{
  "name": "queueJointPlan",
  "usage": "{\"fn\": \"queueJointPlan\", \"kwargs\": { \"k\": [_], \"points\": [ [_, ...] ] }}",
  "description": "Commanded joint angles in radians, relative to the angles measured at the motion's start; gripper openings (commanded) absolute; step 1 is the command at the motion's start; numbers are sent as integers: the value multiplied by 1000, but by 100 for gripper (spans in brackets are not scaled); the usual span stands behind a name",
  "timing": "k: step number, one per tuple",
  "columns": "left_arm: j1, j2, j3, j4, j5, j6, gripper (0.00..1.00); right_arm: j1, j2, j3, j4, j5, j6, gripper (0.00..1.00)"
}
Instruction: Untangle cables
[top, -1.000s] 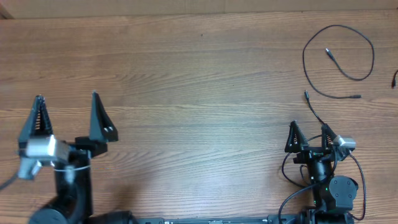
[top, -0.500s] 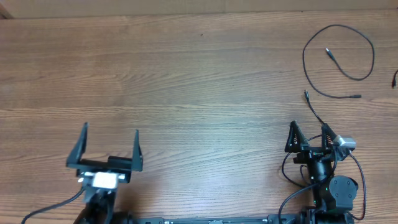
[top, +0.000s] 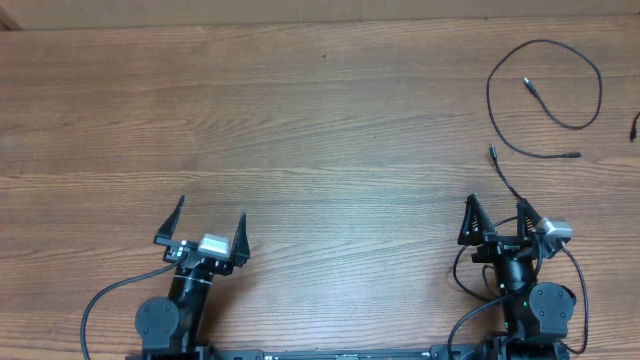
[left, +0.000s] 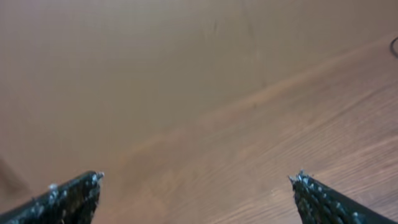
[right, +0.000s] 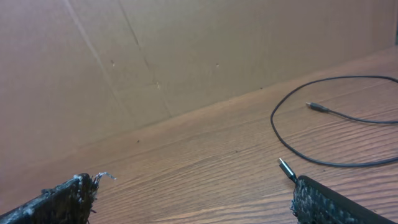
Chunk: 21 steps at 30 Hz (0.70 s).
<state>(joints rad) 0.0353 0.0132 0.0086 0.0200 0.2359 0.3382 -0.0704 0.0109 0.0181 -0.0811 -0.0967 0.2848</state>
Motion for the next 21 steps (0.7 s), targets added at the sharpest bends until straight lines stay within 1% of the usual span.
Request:
{"fn": "queueJointPlan", "kwargs": {
  "k": [1, 3, 8, 12, 14, 18, 21],
  "points": [
    [23, -10, -4, -69, -151, -257, 100, -3, -8, -10, 4, 2, 3, 100],
    [27, -10, -4, -99, -217, -380, 100, -3, -8, -10, 4, 2, 3, 100],
    [27, -10, -4, -98, -190, -370, 100, -3, -8, -10, 4, 2, 3, 100],
    [27, -10, -4, -98, -188, -462, 100, -3, -8, -10, 4, 2, 3, 100],
    [26, -10, -4, -98, -187, -489, 100, -3, -8, -10, 4, 2, 3, 100],
    [23, -10, -4, -98, -188, -489, 100, -3, -8, -10, 4, 2, 3, 100],
    [23, -10, -4, -98, -192, -427, 100, -3, -8, -10, 4, 2, 3, 100]
  ]
}}
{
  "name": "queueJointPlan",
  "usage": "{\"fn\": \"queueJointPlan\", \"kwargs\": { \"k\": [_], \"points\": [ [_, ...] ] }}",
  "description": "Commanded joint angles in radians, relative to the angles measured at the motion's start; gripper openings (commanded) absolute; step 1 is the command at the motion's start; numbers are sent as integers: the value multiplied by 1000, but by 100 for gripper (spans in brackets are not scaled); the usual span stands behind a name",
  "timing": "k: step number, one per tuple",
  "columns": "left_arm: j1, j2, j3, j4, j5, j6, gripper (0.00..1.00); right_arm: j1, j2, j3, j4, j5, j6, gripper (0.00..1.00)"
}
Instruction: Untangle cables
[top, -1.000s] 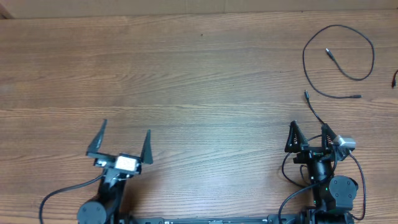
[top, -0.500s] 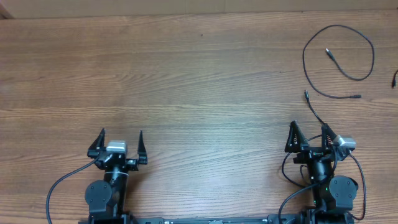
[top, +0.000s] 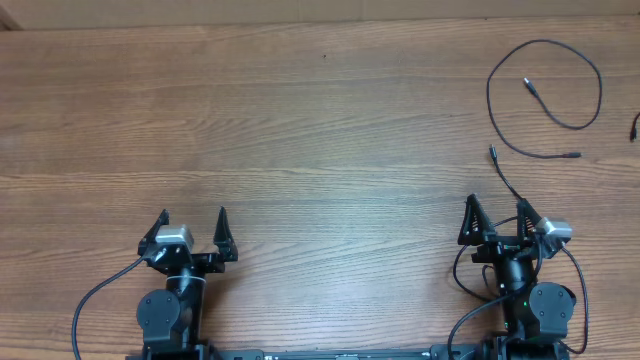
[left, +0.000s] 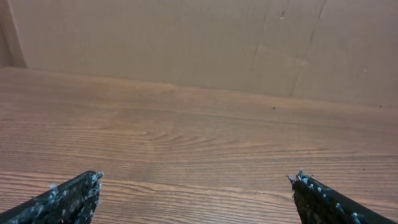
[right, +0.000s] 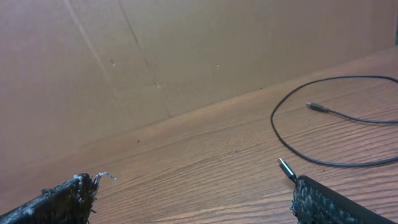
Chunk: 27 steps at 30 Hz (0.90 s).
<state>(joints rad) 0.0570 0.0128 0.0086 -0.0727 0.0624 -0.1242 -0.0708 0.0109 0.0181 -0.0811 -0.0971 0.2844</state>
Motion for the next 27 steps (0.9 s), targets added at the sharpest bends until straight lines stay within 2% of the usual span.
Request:
{"fn": "queueJointPlan", "kwargs": {
  "k": [1, 7, 11, 27],
  "points": [
    [1, -10, -4, -5, -19, 54, 99, -3, -8, -10, 4, 2, 3, 100],
    [1, -10, -4, -4, -16, 72, 100, -3, -8, -10, 4, 2, 3, 100],
    [1, -10, -4, -3, -6, 11, 100, -3, -8, -10, 5, 2, 3, 100],
    [1, -8, -4, -3, -18, 12, 100, -3, -8, -10, 4, 2, 3, 100]
  ]
}}
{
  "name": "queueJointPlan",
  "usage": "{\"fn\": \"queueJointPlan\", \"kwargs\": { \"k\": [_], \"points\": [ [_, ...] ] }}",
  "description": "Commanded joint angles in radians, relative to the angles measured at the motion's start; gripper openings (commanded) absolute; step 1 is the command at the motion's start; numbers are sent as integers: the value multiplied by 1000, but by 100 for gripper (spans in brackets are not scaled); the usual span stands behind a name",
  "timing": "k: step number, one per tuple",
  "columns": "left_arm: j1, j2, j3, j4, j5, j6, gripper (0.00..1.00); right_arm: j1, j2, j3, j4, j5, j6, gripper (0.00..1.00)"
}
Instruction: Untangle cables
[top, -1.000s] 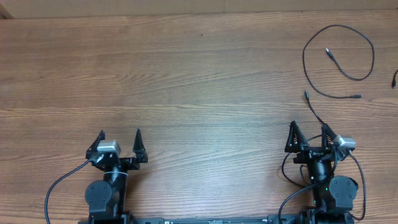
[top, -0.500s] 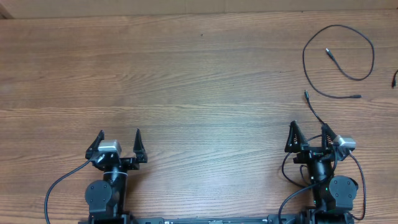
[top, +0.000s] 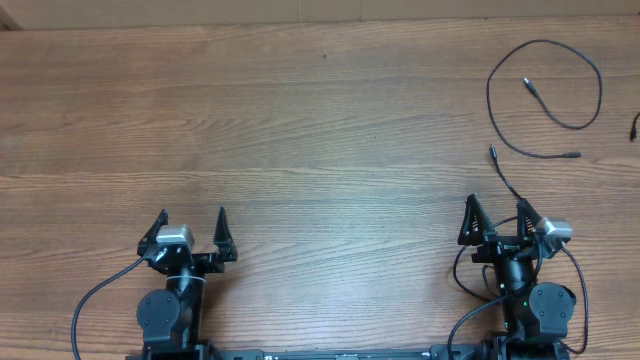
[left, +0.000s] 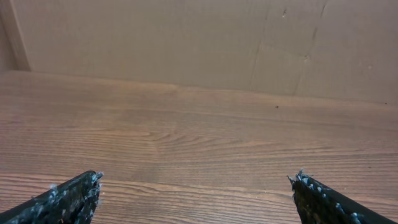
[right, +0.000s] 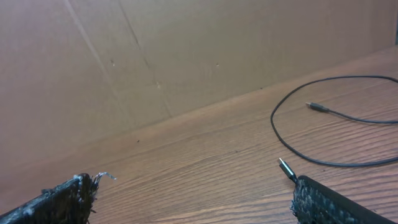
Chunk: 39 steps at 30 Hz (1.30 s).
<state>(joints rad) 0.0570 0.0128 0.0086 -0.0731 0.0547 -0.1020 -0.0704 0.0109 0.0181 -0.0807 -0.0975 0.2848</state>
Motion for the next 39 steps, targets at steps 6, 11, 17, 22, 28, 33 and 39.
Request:
{"fn": "queueJointPlan", "kwargs": {
  "k": [6, 11, 17, 22, 28, 33, 39],
  "points": [
    [1, -8, -4, -3, -11, -10, 100, -3, -8, -10, 4, 2, 3, 100],
    [1, -8, -4, -3, -11, -10, 99, -3, -8, -10, 4, 2, 3, 100],
    [1, -8, -4, -3, -10, -10, 100, -3, -8, -10, 4, 2, 3, 100],
    [1, -8, -4, -3, -10, -10, 100, -3, -8, -10, 4, 2, 3, 100],
    [1, -8, -4, -3, -11, -10, 100, -3, -8, -10, 4, 2, 3, 100],
    [1, -8, -4, -3, -10, -10, 100, -3, -8, -10, 4, 2, 3, 100],
    [1, -8, -4, -3, -11, -10, 100, -4, -8, -10, -2, 129, -88, 100]
  ]
}}
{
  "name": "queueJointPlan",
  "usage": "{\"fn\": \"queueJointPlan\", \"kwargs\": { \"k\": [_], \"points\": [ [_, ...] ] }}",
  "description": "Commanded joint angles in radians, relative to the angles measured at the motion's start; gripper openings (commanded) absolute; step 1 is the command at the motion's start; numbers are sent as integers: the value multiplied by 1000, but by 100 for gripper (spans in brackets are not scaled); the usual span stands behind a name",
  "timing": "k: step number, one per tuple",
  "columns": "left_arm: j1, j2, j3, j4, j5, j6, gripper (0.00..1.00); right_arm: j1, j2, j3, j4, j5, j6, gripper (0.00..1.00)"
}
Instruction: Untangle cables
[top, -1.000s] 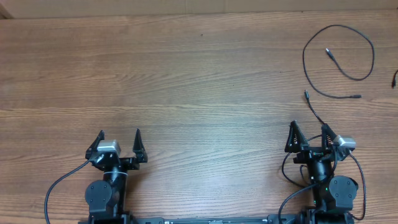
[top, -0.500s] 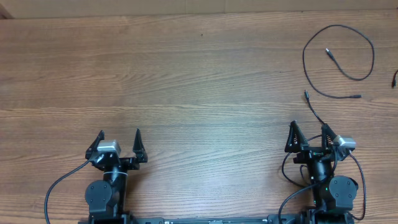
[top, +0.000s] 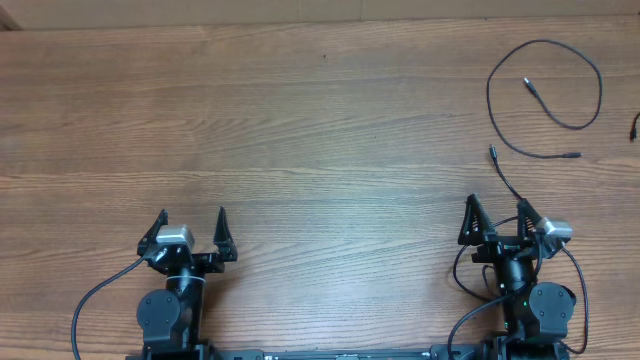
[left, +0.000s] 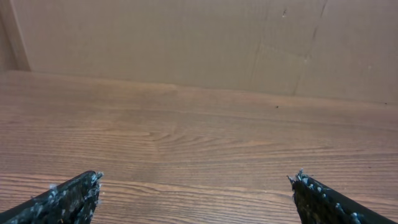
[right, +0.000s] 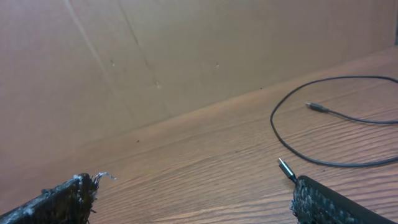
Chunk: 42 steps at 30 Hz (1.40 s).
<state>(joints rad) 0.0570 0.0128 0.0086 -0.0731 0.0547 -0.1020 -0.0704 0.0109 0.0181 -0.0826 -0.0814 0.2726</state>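
Note:
A thin black cable (top: 510, 60) lies in an open loop at the table's far right, its two plug ends apart; the right wrist view shows it as the looped cable (right: 292, 146). A second black cable (top: 505, 175) runs from a plug near that loop down behind my right gripper (top: 495, 212), which stands open and empty near the front edge; its plug (right: 286, 168) shows just past the right fingertip. My left gripper (top: 192, 216) stands open and empty at the front left, far from both cables.
The wooden table (top: 300, 130) runs wide between the arms. A cardboard wall (left: 186, 37) stands behind its far edge. A small dark object (top: 635, 128) pokes in at the right border.
At first my left gripper stood open a little further forward and to the right, angled down at the table. By the second moment it had drawn back to the front left, facing the far wall, where it has stayed. The right gripper and the cables have not moved.

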Motion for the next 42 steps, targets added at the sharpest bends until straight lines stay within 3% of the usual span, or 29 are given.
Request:
{"fn": "queueJointPlan", "kwargs": {
  "k": [1, 5, 42],
  "points": [
    [1, -8, -4, -3, -10, -10, 100, -4, -8, -10, 4, 144, -95, 100],
    [1, -8, -4, -3, -10, -10, 100, -4, -8, -10, 9, 186, -151, 100],
    [1, -8, -4, -3, -11, -10, 99, -4, -8, -10, 9, 193, -150, 100]
  ]
}}
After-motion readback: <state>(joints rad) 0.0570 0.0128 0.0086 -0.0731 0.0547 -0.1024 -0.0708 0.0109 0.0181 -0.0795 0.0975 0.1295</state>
